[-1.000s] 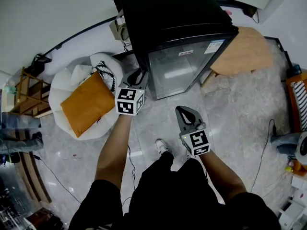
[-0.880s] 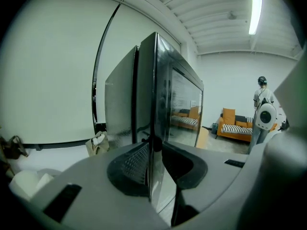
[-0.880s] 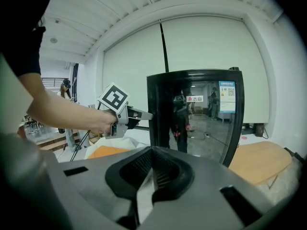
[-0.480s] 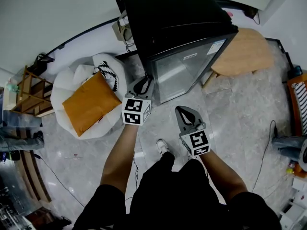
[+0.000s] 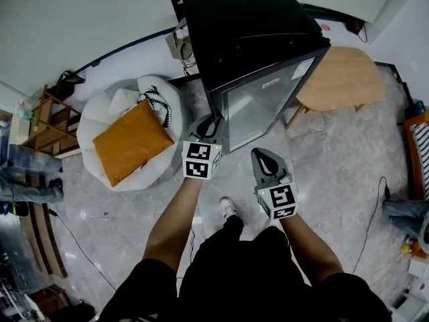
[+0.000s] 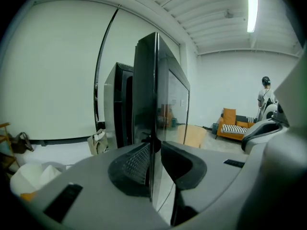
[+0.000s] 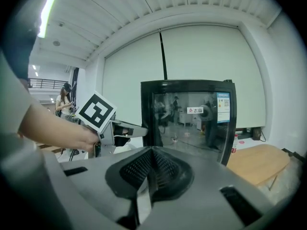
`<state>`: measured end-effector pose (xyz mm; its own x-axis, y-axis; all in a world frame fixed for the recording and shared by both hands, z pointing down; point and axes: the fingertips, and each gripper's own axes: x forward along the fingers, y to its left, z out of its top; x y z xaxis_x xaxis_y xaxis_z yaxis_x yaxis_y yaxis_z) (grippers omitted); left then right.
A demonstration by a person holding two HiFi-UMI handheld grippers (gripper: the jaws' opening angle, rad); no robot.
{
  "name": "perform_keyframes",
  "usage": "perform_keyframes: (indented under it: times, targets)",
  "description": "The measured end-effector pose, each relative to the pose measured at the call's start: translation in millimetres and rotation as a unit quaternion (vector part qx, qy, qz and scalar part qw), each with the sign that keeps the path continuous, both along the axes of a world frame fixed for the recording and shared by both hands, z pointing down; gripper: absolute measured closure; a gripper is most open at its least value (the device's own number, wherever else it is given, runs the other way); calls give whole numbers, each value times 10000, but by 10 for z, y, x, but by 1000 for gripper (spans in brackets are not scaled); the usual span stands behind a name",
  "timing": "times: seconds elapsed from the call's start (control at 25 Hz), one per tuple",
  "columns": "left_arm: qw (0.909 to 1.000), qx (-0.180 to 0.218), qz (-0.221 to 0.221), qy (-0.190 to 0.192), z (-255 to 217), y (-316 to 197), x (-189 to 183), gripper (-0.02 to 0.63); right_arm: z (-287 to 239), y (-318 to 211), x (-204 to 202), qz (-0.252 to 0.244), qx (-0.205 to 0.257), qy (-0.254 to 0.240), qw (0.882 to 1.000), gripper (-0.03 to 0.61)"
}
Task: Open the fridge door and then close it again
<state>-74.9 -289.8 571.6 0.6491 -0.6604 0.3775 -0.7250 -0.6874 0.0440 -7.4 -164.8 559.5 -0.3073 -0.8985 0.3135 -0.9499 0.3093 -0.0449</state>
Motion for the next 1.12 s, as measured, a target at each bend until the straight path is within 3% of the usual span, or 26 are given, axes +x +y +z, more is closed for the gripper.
perform_keyframes:
  times: [0.64, 1.12]
  targets:
    - [9974, -65, -714, -100, 5, 683, 201, 528, -22, 577, 453, -311, -219, 120, 9992, 560]
    - [9948, -143, -1002, -124, -18, 1086, 452, 534, 59, 965, 788, -450, -417, 152, 9980, 560]
